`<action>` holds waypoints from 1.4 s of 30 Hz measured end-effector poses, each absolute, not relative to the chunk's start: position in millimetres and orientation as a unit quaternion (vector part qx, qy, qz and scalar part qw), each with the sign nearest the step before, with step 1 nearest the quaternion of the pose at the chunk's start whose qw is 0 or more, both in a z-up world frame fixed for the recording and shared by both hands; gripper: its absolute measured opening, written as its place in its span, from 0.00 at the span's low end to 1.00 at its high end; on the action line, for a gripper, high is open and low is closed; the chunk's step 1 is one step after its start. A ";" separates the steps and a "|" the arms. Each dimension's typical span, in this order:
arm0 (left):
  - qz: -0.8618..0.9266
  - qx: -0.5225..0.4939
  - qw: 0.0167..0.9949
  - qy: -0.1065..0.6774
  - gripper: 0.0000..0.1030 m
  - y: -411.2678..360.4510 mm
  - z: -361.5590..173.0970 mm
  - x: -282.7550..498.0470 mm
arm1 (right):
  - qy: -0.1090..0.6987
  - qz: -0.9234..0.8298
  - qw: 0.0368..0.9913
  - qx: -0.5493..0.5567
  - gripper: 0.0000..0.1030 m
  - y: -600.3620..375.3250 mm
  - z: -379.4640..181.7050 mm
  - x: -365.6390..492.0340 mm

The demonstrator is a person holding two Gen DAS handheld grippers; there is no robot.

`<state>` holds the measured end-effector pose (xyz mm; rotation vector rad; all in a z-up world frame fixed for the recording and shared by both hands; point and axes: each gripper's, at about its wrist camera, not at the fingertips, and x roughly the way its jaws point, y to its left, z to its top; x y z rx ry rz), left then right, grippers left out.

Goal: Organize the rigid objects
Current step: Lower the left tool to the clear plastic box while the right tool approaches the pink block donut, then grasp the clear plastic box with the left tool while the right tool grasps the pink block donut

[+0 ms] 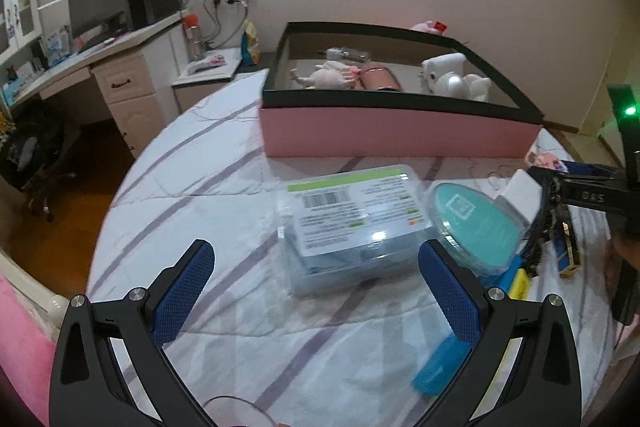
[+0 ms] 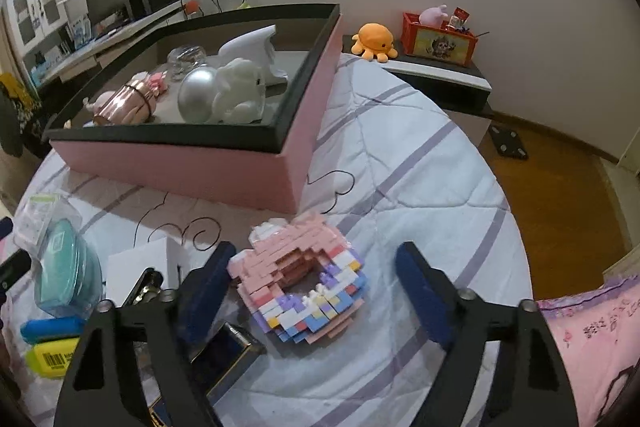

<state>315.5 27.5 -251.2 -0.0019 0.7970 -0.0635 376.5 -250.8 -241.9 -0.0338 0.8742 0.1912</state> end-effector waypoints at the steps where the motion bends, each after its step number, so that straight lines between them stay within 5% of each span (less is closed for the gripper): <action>1: -0.034 -0.002 0.921 0.388 1.00 26.2 -251.2 316.5 | 0.420 0.092 0.903 -0.013 0.73 -252.5 -242.5 377.0; 36: -0.092 0.059 0.897 0.428 0.99 47.4 -272.0 376.7 | 0.420 0.087 0.903 -0.012 0.73 -254.1 -246.8 381.2; 37: -0.089 0.063 0.897 0.428 0.97 44.8 -272.3 377.5 | 0.419 0.087 0.904 -0.012 0.73 -254.0 -246.7 380.9; 39: -0.084 0.050 0.901 0.422 0.77 43.3 -269.1 375.4 | 0.419 0.086 0.904 -0.012 0.73 -254.4 -247.0 380.7; 42: -0.071 0.030 0.902 0.424 0.69 44.2 -268.5 369.0 | 0.418 0.085 0.904 -0.013 0.72 -254.3 -246.8 380.7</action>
